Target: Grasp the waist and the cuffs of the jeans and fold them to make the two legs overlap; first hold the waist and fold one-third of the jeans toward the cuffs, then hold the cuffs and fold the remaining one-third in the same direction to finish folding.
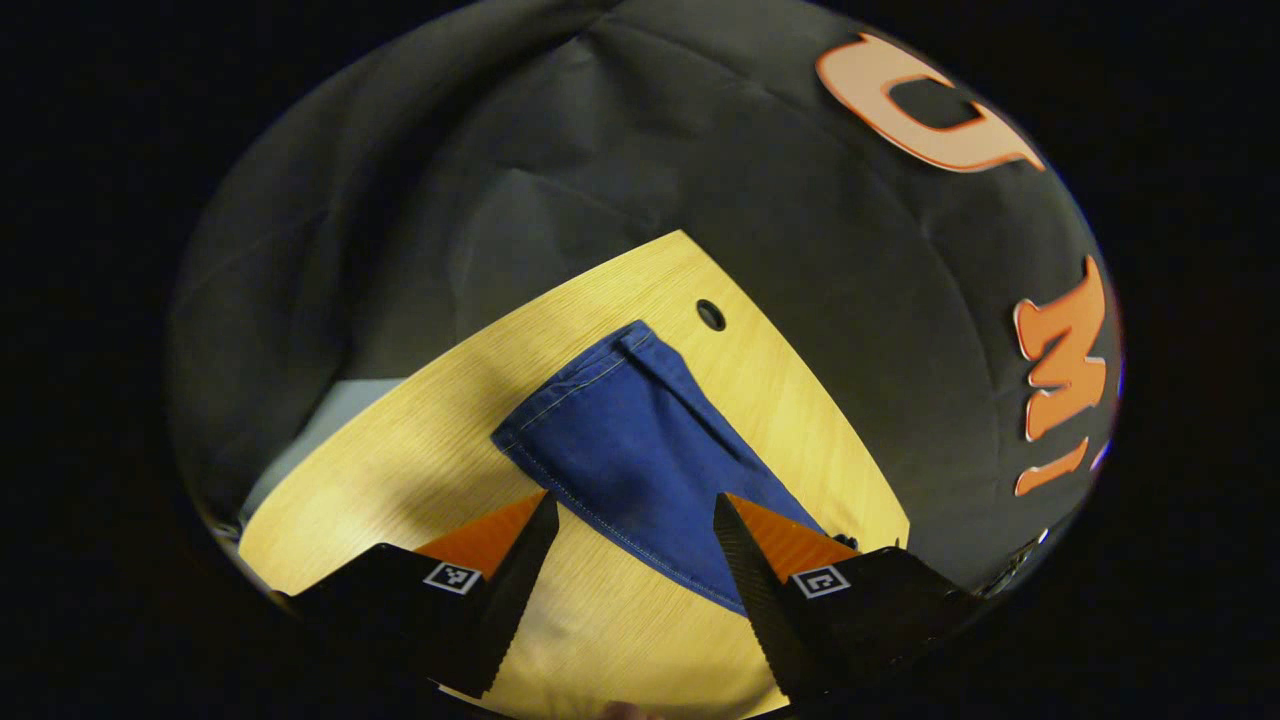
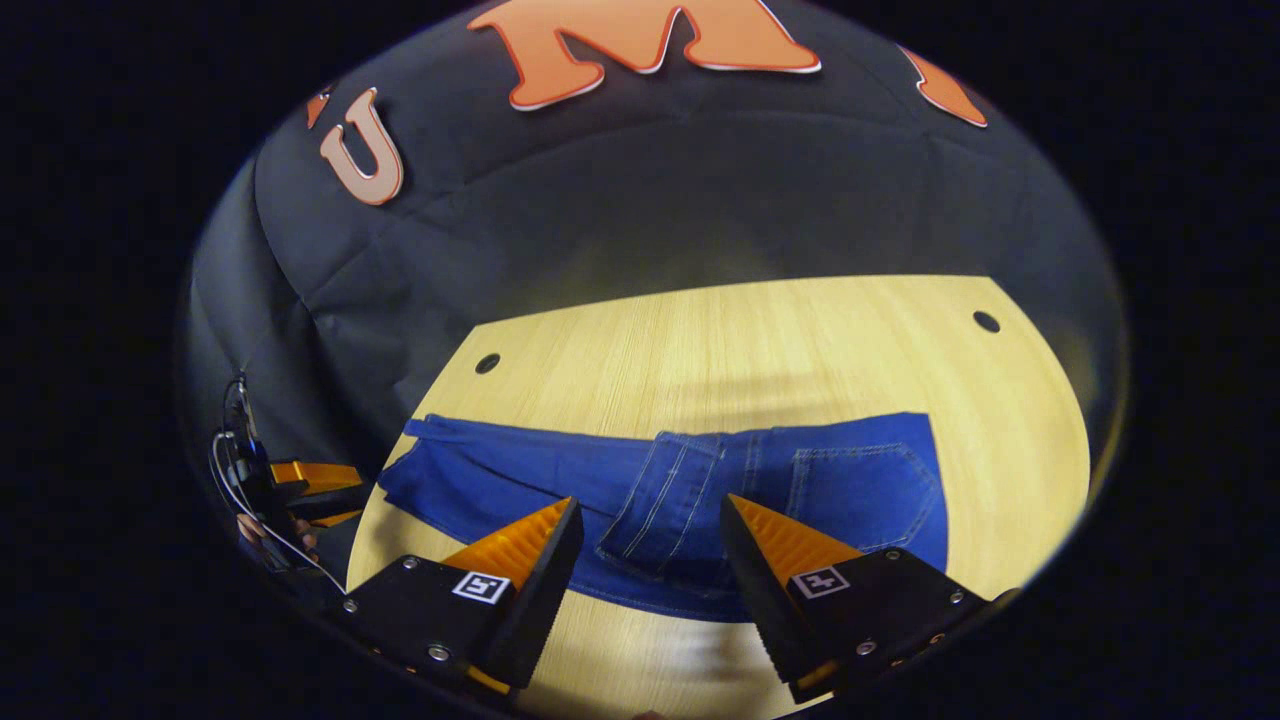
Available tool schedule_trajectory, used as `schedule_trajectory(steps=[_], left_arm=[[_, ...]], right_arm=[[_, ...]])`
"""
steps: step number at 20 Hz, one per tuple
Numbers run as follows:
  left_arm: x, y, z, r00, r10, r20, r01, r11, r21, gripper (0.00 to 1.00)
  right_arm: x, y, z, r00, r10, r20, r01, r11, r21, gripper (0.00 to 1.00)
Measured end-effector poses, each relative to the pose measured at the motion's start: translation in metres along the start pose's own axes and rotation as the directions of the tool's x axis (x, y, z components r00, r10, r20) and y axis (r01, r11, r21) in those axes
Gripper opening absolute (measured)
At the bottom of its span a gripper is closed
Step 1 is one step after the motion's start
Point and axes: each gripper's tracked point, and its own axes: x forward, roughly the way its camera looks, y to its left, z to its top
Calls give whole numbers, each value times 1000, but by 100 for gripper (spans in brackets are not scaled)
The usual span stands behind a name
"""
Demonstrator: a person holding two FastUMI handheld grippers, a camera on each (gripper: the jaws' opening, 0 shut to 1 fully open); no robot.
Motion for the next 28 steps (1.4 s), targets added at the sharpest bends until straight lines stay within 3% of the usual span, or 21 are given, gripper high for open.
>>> schedule_trajectory(steps=[4, 9, 16, 19, 22, 23, 24, 25, 26, 28], left_arm=[[17, 22, -3, 999, 10, -50, -16, 992, -129, 97], [46, 40, -7, 996, 11, -88, -29, 978, -208, 97], [63, 28, 10, 990, -123, -70, 95, 945, -312, 86], [75, 21, 11, 986, -159, -53, 133, 937, -323, 85], [83, 19, 11, 985, -164, -51, 140, 940, -312, 71], [86, 19, 11, 986, -159, -58, 133, 940, -315, 59], [95, 17, 11, 988, -149, -45, 126, 938, -323, 39], [105, 19, 5, 991, -120, -53, 97, 942, -321, 37], [105, 17, 10, 994, -111, -19, 99, 940, -328, 9], [104, 16, 9, 997, -81, 13, 81, 956, -283, 12]], right_arm=[[-30, -18, 29, 995, -46, 93, 46, 999, 4, 92], [-74, -40, 63, 975, -106, 195, 100, 994, 41, 95], [-115, -72, 81, 944, -187, 271, 174, 982, 69, 95], [-120, -79, 77, 944, -196, 264, 182, 980, 77, 96], [-123, -80, 74, 947, -194, 257, 183, 981, 68, 95], [-124, -81, 72, 948, -191, 255, 180, 981, 66, 95], [-123, -82, 71, 948, -196, 250, 184, 981, 68, 95], [-123, -83, 72, 948, -197, 250, 186, 980, 70, 96], [-123, -83, 72, 948, -197, 249, 185, 980, 71, 100], [-123, -89, 71, 949, -195, 247, 181, 980, 78, 95]])
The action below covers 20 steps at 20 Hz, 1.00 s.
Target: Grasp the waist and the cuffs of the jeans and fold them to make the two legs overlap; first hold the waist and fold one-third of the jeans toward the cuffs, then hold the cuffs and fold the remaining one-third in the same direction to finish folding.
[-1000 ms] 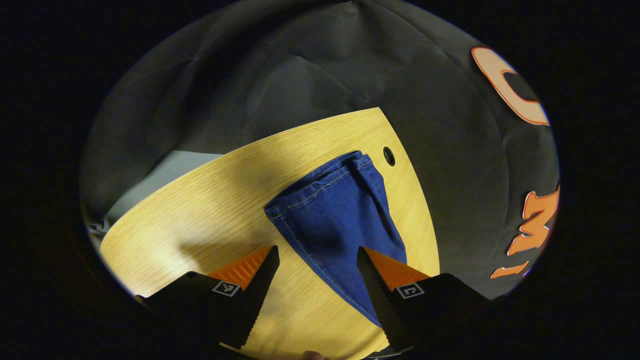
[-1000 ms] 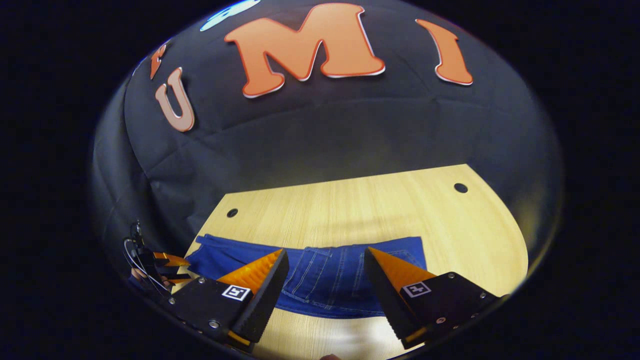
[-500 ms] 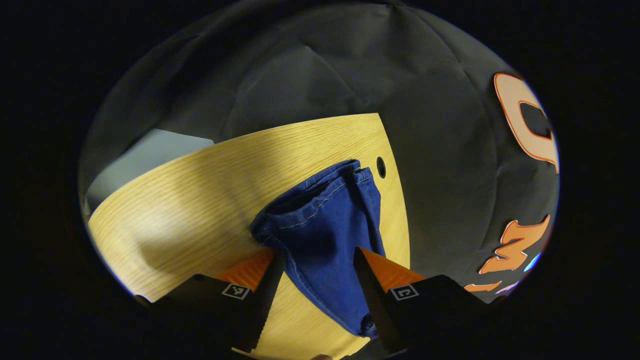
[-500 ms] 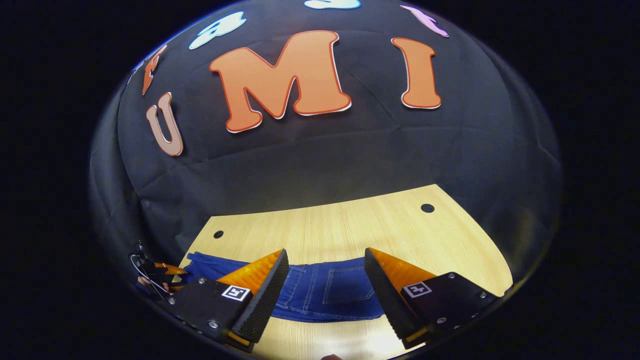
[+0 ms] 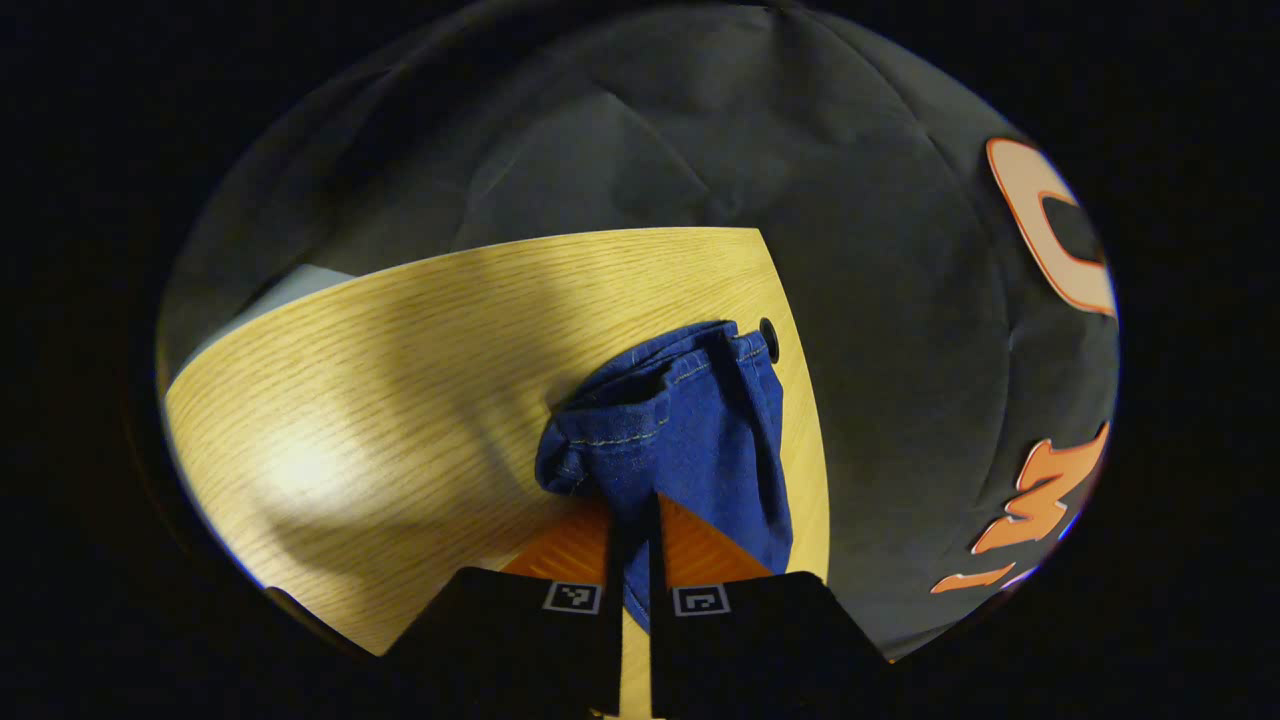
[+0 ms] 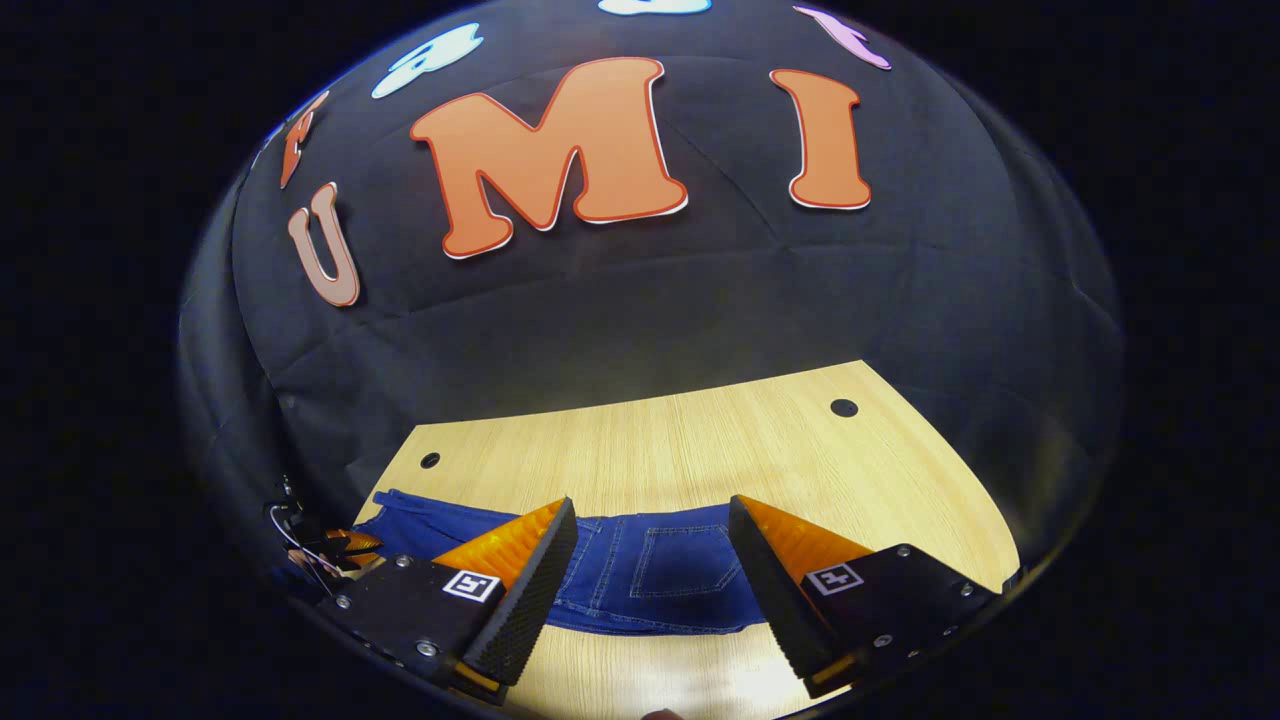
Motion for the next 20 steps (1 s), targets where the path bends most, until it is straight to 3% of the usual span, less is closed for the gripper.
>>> schedule_trajectory(steps=[1, 7, 12, 15, 20], left_arm=[[-5, -2, 0, 1000, 7, 15, -7, 999, 43, 2], [-55, -66, -4, 991, -74, 108, 46, 970, 241, 2], [-94, -143, -32, 977, -172, 128, 111, 917, 383, 2], [-122, -199, -59, 961, -251, 114, 169, 863, 475, 2], [-137, -296, -135, 939, -341, 35, 242, 731, 637, 2]], right_arm=[[0, -5, 1, 1000, -4, 0, 4, 1000, 2, 95], [6, -18, 15, 999, 11, 34, -11, 1000, 3, 96], [10, -33, 26, 998, 29, 59, -30, 999, 12, 95], [11, -42, 30, 996, 49, 69, -51, 999, 18, 95], [11, -56, 33, 994, 81, 76, -83, 996, 22, 95]])
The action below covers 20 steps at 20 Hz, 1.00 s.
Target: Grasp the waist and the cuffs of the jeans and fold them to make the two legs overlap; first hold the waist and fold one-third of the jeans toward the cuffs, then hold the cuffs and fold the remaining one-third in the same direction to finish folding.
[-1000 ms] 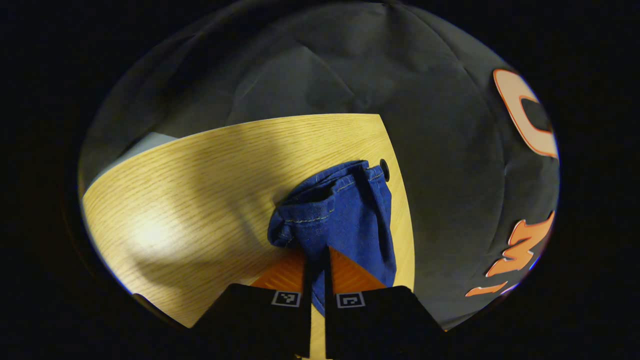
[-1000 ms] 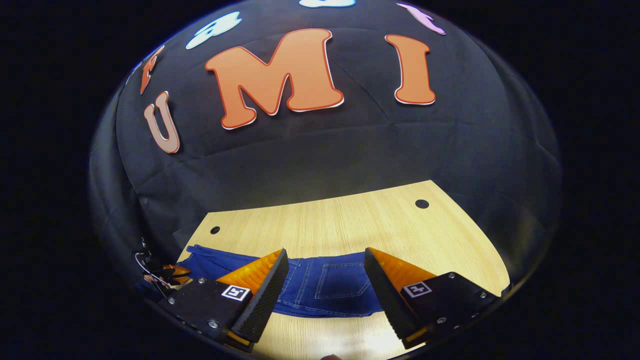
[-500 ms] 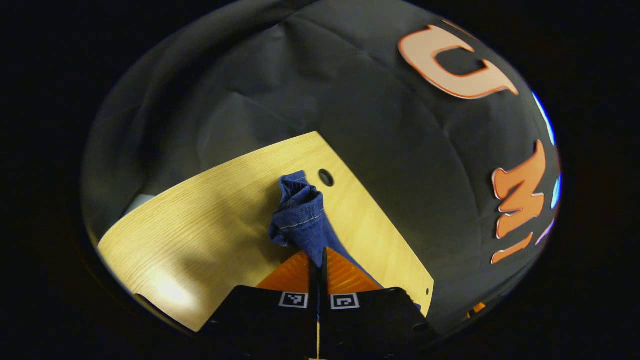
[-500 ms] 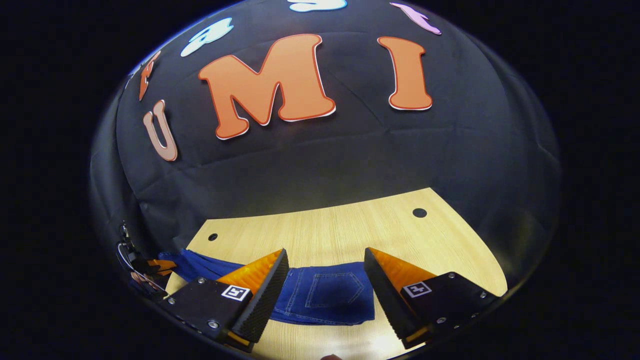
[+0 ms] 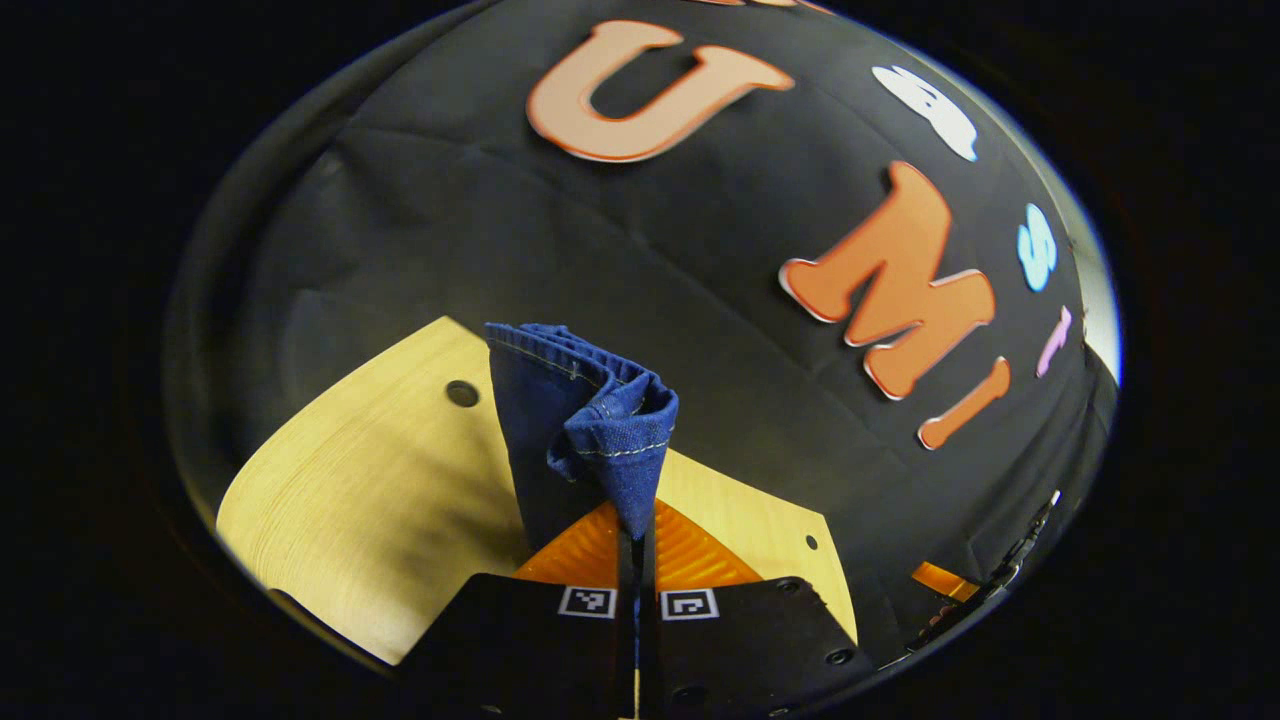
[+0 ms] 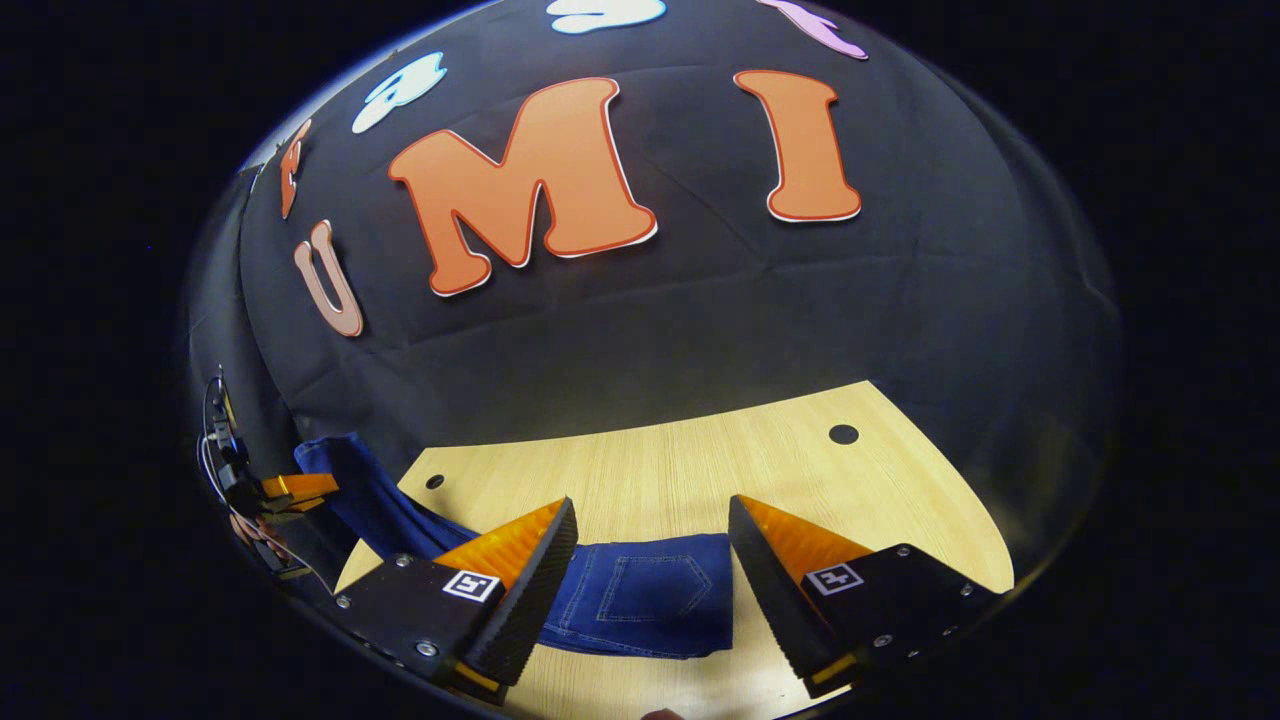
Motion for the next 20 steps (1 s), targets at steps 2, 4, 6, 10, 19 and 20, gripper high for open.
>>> schedule_trajectory(steps=[2, 4, 6, 10, 19, 20], left_arm=[[7, -41, -5, 999, -42, -11, 42, 997, 59, 2], [17, -86, -17, 995, -90, -39, 93, 991, 95, 2], [25, -128, -34, 990, -125, -71, 134, 981, 140, 2], [54, -196, -82, 972, -173, -157, 202, 960, 193, 2], [92, -253, -201, 917, -112, -383, 256, 901, 349, 2], [88, -256, -220, 908, -99, -408, 266, 888, 376, 3]], right_arm=[[-2, -9, 2, 1000, 7, 6, -7, 1000, 3, 96], [-5, -17, 5, 1000, 9, 13, -9, 1000, 8, 95], [-7, -27, 10, 1000, 10, 25, -10, 1000, 8, 95], [-9, -45, 14, 999, 13, 33, -14, 1000, 9, 95], [-12, -96, 17, 1000, -4, 27, 3, 999, 34, 95], [-12, -102, 16, 1000, -11, 23, 10, 999, 36, 96]])
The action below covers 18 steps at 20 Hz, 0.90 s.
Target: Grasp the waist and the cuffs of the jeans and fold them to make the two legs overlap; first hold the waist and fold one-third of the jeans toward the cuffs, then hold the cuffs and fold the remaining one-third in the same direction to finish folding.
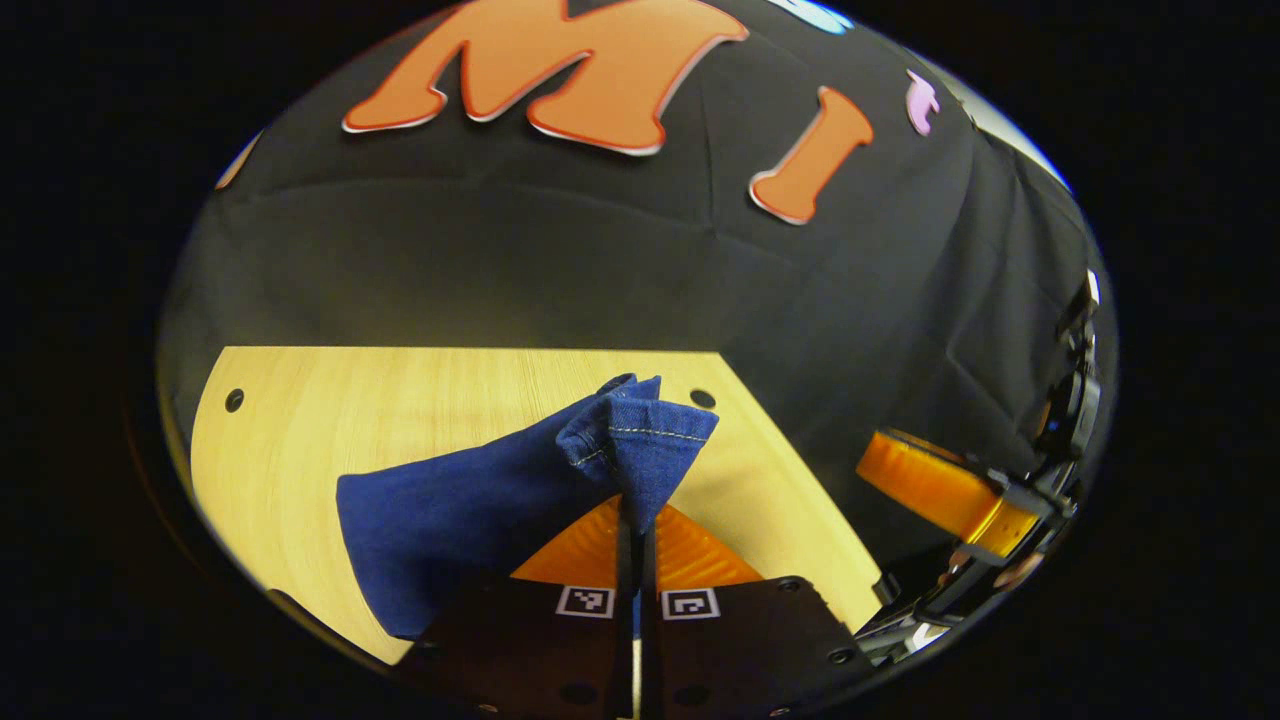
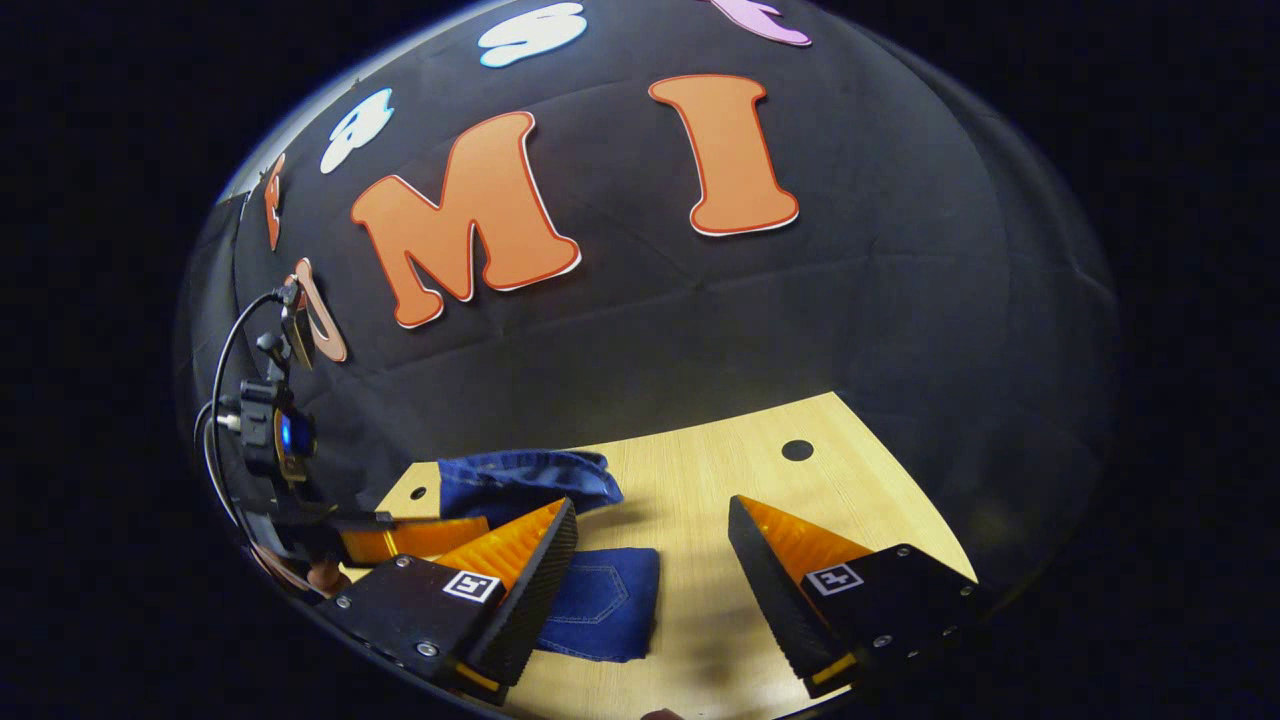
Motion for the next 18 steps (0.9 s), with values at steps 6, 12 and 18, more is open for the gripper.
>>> schedule_trajectory(steps=[6, 12, 18], left_arm=[[-9, -46, -44, 992, -102, -81, 113, 983, 143, 66], [-56, -5, 14, 977, 82, 198, -123, 971, 204, 96], [-110, 35, 63, 843, 260, 471, -335, 939, 81, 97]], right_arm=[[11, 4, -4, 1000, 4, -3, -4, 1000, 19, 95], [4, 25, 28, 992, -10, 125, 20, 997, -74, 95], [-12, 69, 61, 964, 24, 264, 28, 981, -190, 95]])
